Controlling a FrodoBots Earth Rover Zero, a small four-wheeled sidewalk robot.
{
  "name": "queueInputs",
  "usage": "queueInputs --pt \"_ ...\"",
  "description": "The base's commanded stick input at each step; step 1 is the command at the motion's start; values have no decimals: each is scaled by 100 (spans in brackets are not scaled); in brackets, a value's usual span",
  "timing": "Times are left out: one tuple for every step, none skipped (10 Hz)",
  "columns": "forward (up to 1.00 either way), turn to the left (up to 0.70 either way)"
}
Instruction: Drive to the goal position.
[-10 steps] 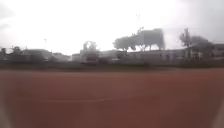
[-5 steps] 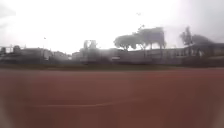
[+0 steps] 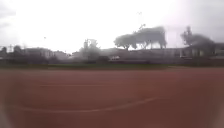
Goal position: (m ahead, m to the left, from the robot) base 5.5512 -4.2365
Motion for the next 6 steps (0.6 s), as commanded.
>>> queueInputs --pt "50 0" --pt "50 0" --pt "50 0" --pt "50 0" --pt "50 0" --pt "50 0"
